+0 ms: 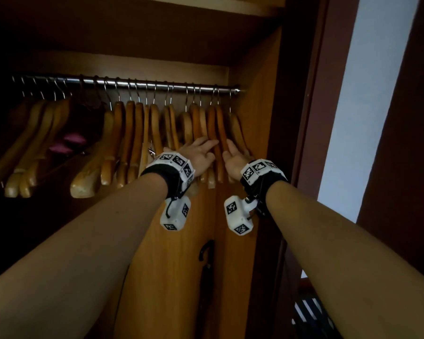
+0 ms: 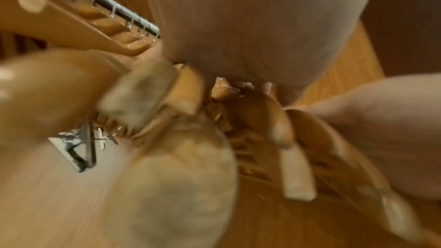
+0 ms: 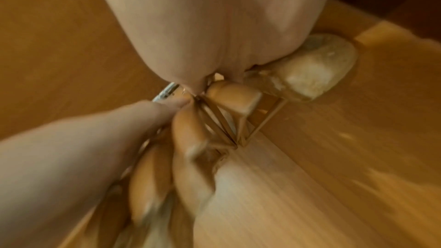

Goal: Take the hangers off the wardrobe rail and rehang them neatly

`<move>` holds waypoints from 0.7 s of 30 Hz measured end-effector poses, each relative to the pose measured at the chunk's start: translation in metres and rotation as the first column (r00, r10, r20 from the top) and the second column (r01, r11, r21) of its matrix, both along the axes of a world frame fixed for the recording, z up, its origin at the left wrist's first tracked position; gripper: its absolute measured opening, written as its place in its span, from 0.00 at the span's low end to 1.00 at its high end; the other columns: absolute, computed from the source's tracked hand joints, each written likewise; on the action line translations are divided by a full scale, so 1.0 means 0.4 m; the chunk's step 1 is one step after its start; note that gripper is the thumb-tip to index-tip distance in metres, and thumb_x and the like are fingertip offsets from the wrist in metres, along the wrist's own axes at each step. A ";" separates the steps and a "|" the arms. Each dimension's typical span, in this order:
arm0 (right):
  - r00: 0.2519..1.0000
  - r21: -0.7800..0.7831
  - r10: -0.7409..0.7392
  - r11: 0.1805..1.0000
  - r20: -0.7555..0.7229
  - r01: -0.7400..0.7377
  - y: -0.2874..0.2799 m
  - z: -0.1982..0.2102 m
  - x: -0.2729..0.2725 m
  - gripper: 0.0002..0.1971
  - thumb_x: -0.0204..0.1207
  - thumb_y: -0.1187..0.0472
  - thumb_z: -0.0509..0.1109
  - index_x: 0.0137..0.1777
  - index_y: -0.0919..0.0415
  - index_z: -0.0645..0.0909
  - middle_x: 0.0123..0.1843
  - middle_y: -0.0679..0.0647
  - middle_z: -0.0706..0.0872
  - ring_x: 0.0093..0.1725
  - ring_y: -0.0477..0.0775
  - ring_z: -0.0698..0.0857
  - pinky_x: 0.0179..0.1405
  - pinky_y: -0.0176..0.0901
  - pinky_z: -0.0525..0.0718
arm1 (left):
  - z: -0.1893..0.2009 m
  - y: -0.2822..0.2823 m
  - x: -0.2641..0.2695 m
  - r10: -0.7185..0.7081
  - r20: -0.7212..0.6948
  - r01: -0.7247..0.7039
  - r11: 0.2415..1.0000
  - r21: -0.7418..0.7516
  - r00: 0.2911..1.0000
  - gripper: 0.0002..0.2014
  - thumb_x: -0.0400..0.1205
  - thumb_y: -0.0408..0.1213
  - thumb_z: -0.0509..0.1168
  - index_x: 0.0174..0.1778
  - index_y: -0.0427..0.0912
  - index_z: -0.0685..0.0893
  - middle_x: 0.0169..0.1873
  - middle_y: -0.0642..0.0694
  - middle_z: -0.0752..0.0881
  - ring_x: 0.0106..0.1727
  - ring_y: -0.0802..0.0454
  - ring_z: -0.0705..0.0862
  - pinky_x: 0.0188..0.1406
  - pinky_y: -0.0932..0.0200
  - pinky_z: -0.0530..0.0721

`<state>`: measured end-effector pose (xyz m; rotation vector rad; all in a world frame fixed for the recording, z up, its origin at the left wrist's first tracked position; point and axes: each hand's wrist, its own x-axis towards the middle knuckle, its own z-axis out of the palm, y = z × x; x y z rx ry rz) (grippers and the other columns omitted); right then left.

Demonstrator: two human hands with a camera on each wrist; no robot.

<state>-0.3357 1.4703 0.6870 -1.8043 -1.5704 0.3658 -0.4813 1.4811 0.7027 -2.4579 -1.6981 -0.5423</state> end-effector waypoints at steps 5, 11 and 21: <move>0.992 0.074 0.104 0.992 -0.070 -0.099 -0.009 0.015 0.010 0.30 0.87 0.63 0.53 0.85 0.40 0.54 0.87 0.57 0.55 0.83 0.64 0.61 0.81 0.57 0.63 | 0.014 -0.002 -0.014 -0.073 0.011 0.073 0.997 -0.024 0.997 0.31 0.85 0.64 0.47 0.84 0.60 0.52 0.85 0.49 0.52 0.84 0.44 0.56 0.81 0.44 0.55; 0.989 0.003 0.141 0.990 0.041 -0.141 -0.016 0.020 0.008 0.24 0.87 0.61 0.56 0.81 0.45 0.67 0.88 0.54 0.51 0.85 0.61 0.53 0.81 0.61 0.62 | 0.018 0.001 -0.024 -0.041 0.021 0.043 0.997 -0.058 0.999 0.29 0.86 0.61 0.48 0.84 0.63 0.51 0.85 0.51 0.53 0.84 0.44 0.55 0.82 0.43 0.55; 0.975 -0.022 0.158 0.987 0.155 -0.156 -0.014 0.006 0.028 0.44 0.67 0.34 0.72 0.83 0.40 0.60 0.88 0.51 0.49 0.86 0.58 0.48 0.82 0.64 0.55 | -0.008 0.000 -0.036 -0.058 -0.001 0.058 0.998 0.021 0.998 0.27 0.90 0.49 0.48 0.85 0.57 0.50 0.85 0.51 0.53 0.84 0.47 0.54 0.82 0.52 0.50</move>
